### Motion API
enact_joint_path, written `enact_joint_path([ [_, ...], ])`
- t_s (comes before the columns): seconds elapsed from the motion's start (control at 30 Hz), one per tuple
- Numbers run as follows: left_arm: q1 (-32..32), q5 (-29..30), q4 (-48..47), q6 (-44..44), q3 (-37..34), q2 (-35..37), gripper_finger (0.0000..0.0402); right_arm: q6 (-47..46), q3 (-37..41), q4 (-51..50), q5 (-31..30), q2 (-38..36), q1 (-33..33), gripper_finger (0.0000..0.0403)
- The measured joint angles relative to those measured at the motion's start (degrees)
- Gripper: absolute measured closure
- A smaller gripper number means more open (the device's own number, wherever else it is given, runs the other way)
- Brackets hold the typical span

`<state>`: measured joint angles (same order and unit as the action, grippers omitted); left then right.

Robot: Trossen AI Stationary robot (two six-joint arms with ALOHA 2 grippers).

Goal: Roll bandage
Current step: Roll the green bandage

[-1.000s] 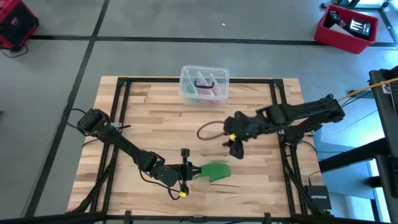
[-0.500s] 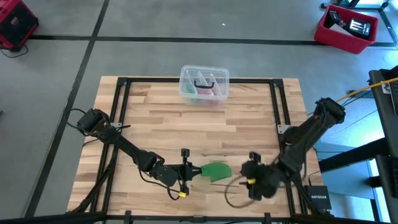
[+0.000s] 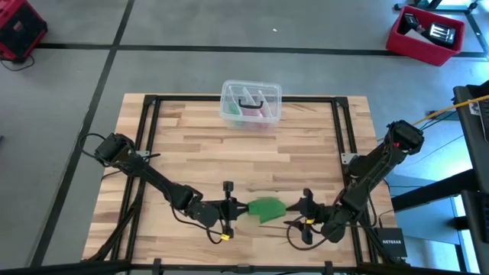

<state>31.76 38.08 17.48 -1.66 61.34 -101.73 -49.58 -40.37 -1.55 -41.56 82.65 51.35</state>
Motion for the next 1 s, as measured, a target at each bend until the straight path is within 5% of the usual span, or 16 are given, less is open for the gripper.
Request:
enact_joint_path([
  [0.23,-0.1,0.0,0.2,0.4,0.0,0.0,0.04,2.9,0.0,2.1,-1.9,0.7,-0.5,0.0202],
  [0.57,-0.1,0.0,1.3,-0.7,0.0,0.0,0.04,10.4,-1.1,10.5,3.5,3.4,-0.9,0.0391],
  [0.83,-0.3,0.0,1.2,-0.7,0.0,0.0,0.04,27.8,-13.9,6.4,2.7,-0.1,0.0,0.0394],
  [1.0,-0.3,0.0,1.4,-0.7,0.0,0.0,0.04,38.1,-22.7,-1.1,-6.6,-1.5,0.0,0.039],
])
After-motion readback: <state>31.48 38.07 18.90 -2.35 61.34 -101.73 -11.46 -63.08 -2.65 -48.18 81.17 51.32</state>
